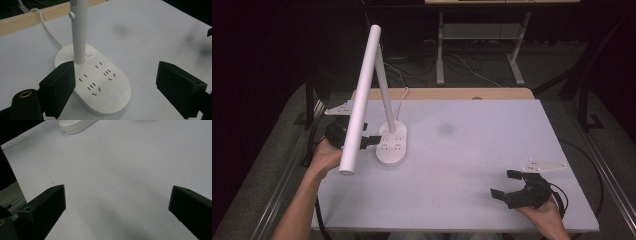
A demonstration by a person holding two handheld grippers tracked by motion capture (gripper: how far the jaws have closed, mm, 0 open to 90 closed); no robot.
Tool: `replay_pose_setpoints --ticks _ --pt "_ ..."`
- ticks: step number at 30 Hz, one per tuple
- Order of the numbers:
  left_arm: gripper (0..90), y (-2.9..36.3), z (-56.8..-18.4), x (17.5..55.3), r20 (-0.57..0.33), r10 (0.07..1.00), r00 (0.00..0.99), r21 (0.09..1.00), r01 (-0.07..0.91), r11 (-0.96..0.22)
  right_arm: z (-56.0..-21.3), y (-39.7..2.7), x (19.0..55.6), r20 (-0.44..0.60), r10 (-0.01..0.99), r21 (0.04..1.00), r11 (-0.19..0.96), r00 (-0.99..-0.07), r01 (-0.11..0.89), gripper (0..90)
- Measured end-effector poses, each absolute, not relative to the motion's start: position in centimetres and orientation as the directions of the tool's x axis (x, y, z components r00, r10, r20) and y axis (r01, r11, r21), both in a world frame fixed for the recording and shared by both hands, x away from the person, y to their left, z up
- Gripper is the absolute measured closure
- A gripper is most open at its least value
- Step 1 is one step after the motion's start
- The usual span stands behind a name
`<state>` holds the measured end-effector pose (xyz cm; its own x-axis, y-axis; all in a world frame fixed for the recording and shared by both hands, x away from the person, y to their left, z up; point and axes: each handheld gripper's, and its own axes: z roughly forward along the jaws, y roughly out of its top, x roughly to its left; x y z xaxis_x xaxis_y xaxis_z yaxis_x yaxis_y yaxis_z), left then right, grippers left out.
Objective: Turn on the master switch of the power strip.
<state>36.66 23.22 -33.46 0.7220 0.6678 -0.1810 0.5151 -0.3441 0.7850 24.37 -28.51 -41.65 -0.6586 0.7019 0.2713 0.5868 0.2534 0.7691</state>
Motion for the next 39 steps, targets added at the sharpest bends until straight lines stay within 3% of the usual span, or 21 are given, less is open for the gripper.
replay_pose_setpoints --ticks 17,26,35,39 --pt "36.1 24.0 -33.6 39.2 -0.164 0.692 0.703 0.771 0.529 -0.355 -41.8 -28.5 24.4 0.275 0.701 0.762 0.259 -0.658 0.593 0.5" --pt "57.4 24.0 -34.3 40.4 -0.172 0.715 0.678 0.767 0.548 -0.334 -41.9 -28.5 24.5 0.266 0.698 0.766 0.266 -0.665 0.585 0.5" --pt "88.9 24.2 -35.0 41.4 -0.166 0.751 0.639 0.766 0.563 -0.31 -42.0 -28.6 24.6 0.268 0.698 0.764 0.266 -0.664 0.588 0.5" --pt "89.8 24.2 -35.5 41.9 -0.171 0.775 0.608 0.771 0.572 -0.279 -42.0 -28.4 24.6 0.26 0.696 0.764 0.275 -0.669 0.584 0.5"
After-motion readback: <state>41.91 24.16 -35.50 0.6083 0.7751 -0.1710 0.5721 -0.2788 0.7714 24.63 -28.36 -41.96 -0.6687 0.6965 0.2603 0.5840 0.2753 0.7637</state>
